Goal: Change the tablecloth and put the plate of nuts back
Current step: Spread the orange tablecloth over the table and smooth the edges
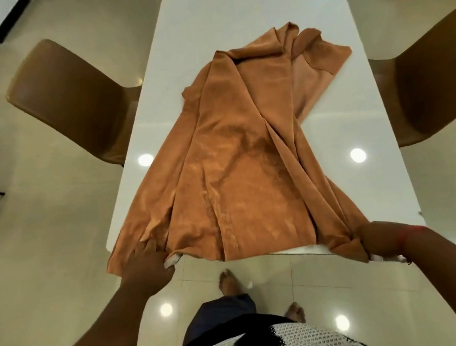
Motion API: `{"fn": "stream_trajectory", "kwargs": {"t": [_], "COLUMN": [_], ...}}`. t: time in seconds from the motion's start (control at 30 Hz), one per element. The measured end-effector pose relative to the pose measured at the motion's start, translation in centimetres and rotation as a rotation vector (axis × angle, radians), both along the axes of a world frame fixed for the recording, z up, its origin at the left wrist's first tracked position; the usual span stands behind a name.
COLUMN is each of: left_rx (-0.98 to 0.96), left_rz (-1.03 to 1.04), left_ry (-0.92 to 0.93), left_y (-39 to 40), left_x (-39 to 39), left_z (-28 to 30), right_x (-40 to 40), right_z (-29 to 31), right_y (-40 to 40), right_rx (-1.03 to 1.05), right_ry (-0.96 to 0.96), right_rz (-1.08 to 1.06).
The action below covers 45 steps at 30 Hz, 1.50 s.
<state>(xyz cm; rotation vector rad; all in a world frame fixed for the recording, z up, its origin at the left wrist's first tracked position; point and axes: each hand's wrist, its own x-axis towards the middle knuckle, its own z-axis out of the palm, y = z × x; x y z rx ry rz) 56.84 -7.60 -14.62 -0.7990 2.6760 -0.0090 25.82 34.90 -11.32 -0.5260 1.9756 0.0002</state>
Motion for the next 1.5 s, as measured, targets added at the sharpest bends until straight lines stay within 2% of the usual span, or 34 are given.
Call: {"fn": "stream_trajectory", "kwargs": {"t": [0.07, 0.13, 0.17, 0.23, 0.27, 0.3, 0.37, 0.4, 0.47, 0.5, 0.6, 0.7, 0.8, 0.93, 0.97, 1.03, 1.13, 1.17, 1.2, 1.27, 1.33, 1.4, 1.47, 1.5], "left_rx": [0.094, 0.350, 0.450, 0.604, 0.697, 0.773, 0.801, 0.722, 0.474, 0.429, 0.505, 0.579, 0.583, 0.580, 0.607, 0.663, 0.685, 0.694, 0.755, 1.020, 1.300, 1.401, 1.405, 1.394], "left_rz": [0.025, 0.159, 0.237, 0.354, 0.395, 0.440, 0.517, 0.470, 0.246, 0.207, 0.256, 0.285, 0.282, 0.261, 0.280, 0.312, 0.372, 0.412, 0.465, 0.592, 0.652, 0.524, 0.316, 0.223], "left_ry": [-0.208, -0.468, -0.608, -0.805, -0.818, -0.751, -0.442, -0.290, -0.066, 0.054, 0.372, 0.516, 0.555, 0.576, 0.539, 0.470, 0.480, 0.476, 0.464, 0.417, 0.251, 0.010, -0.148, -0.149], "left_y": [0.3, 0.2, 0.3, -0.1, -0.4, -0.9, -1.9, -2.6, -3.4, -3.5, -5.2, -7.8, -11.1, -15.0, -15.6, -16.1, -16.5, -16.7, -16.9, -17.4, -17.5, -16.8, -15.8, -15.2], "left_x": [1.0, 0.8, 0.1, -2.1, -3.6, -5.3, -8.8, -10.7, -14.9, -16.8, -23.2, -30.1, -36.9, -44.6, -46.3, -48.9, -51.6, -52.0, -52.3, -52.5, -52.1, -51.9, -51.6, -51.5], "left_z": [0.0, 0.8, 1.6, 3.3, 4.1, 4.8, 5.6, 5.8, 6.3, 6.3, 6.0, 5.5, 4.1, 2.3, 1.7, 0.9, 0.6, 0.8, 0.9, 1.5, 2.3, 2.8, 3.2, 3.4], "right_x": [-0.3, -0.9, -1.4, -3.4, -4.6, -5.9, -8.8, -10.0, -12.0, -12.6, -14.9, -18.1, -22.0, -26.7, -27.6, -28.7, -27.7, -26.7, -25.7, -23.9, -22.3, -22.1, -23.7, -25.0], "right_z": [1.4, 2.9, 3.7, 5.3, 6.0, 6.3, 5.8, 5.2, 3.9, 3.5, 2.7, 2.1, 1.3, -0.5, -0.7, -0.9, 0.0, 0.6, 1.1, 1.4, 1.1, 1.7, 2.8, 3.3], "right_y": [0.2, -0.6, -1.3, -2.7, -3.6, -4.6, -7.0, -8.3, -11.3, -12.8, -17.9, -22.8, -27.3, -31.0, -31.5, -32.4, -32.6, -32.2, -31.4, -29.2, -27.1, -25.5, -23.9, -22.9], "right_rx": [0.196, 0.356, 0.380, 0.332, 0.277, 0.195, -0.013, -0.112, -0.251, -0.294, -0.426, -0.544, -0.592, -0.436, -0.415, -0.521, -0.887, -0.988, -1.023, -0.842, -0.559, -0.382, -0.344, -0.374], "right_ry": [-0.056, -0.129, -0.174, -0.247, -0.237, -0.176, 0.053, 0.179, 0.359, 0.385, 0.374, 0.362, 0.294, 0.332, 0.325, 0.344, 0.448, 0.445, 0.421, 0.311, 0.225, 0.097, -0.089, -0.075], "right_rz": [0.208, 0.461, 0.514, 0.391, 0.280, 0.170, -0.025, -0.095, -0.215, -0.284, -0.535, -0.789, -1.040, -1.155, -1.143, -1.112, -1.032, -0.906, -0.686, -0.188, 0.144, 0.192, 0.062, -0.035]}}
